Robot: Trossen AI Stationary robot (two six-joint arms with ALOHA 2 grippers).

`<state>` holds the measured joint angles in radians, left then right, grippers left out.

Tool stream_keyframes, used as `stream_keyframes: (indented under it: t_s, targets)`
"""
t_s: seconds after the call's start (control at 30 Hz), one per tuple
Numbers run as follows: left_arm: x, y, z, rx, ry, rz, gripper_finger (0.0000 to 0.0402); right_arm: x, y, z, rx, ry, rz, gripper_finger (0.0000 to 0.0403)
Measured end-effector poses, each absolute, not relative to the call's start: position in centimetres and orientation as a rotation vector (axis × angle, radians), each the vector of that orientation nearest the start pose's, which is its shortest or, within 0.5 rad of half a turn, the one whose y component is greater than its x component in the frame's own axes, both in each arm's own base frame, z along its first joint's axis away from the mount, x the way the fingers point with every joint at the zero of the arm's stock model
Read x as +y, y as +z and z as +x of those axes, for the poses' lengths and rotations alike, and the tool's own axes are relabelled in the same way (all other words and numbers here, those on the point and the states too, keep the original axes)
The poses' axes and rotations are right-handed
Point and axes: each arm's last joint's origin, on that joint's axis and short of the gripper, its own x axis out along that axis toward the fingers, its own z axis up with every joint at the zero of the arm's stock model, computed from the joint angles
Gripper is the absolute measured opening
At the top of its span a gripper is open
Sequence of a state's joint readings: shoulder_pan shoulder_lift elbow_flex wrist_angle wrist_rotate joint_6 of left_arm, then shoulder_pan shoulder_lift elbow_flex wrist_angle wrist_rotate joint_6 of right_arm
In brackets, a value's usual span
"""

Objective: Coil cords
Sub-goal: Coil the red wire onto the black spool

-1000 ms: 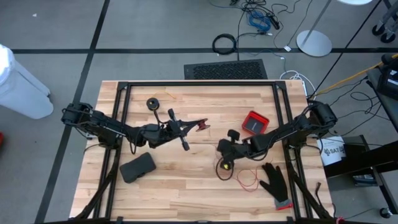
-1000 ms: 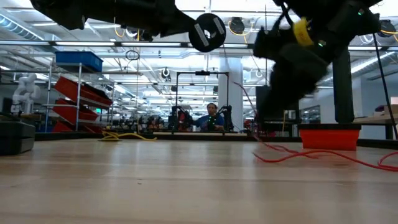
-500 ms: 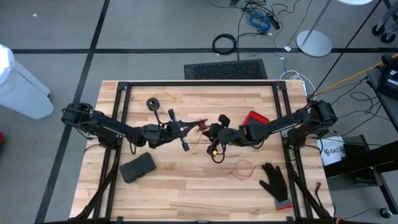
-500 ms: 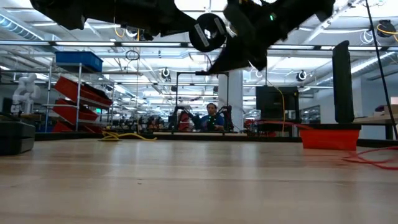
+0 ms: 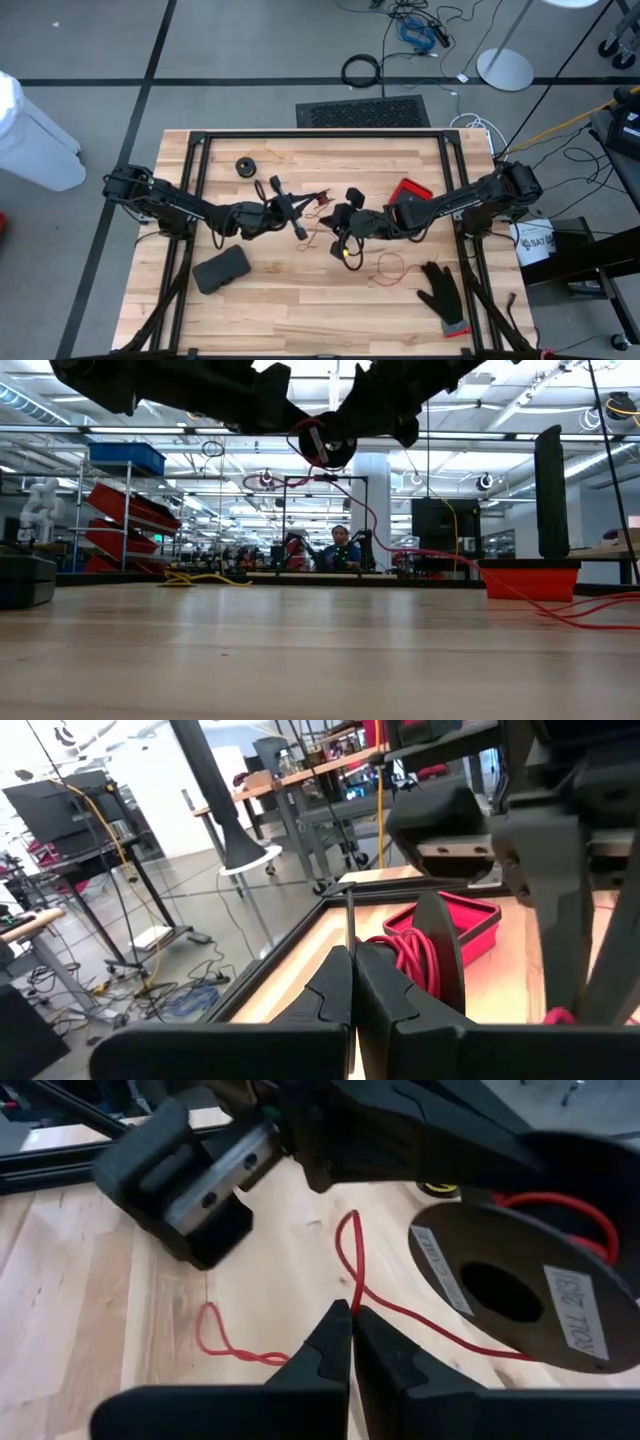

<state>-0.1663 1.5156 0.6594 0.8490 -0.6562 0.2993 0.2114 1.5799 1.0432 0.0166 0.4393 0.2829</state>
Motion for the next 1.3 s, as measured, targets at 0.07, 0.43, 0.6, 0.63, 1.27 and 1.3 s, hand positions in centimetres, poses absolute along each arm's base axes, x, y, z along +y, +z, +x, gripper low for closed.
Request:
stream_keyframes:
  t_s: [0.07, 0.43, 0.6, 0.63, 1.27, 1.3]
  targets:
    - [-3.2, 22.0, 30.1, 0.088, 0.486, 0.301, 0.0000, 6.2, 25.0, 34.1, 0.458, -0.286, 0.107, 0.0000]
    - [-3.5, 21.7, 30.1, 0.106, 0.438, 0.306, 0.0000, 6.0, 28.1, 34.1, 0.560, -0.399, 0.003, 0.0000]
    - [-3.6, 21.7, 30.1, 0.104, 0.422, 0.305, 0.0000, 5.8, 29.5, 33.8, 0.619, -0.438, -0.025, 0.0000]
    - [-3.6, 21.7, 30.1, 0.104, 0.422, 0.305, 0.0000, 5.8, 29.6, 33.8, 0.626, -0.433, -0.020, 0.0000]
    - [-3.3, 22.2, 30.3, 0.013, 0.359, 0.116, 0.0000, 8.3, 28.6, 33.5, 0.652, -0.452, -0.188, 0.0000]
    - [-3.3, 22.2, 30.3, 0.010, 0.348, 0.098, 0.0000, 8.5, 28.7, 33.5, 0.647, -0.454, -0.206, 0.0000]
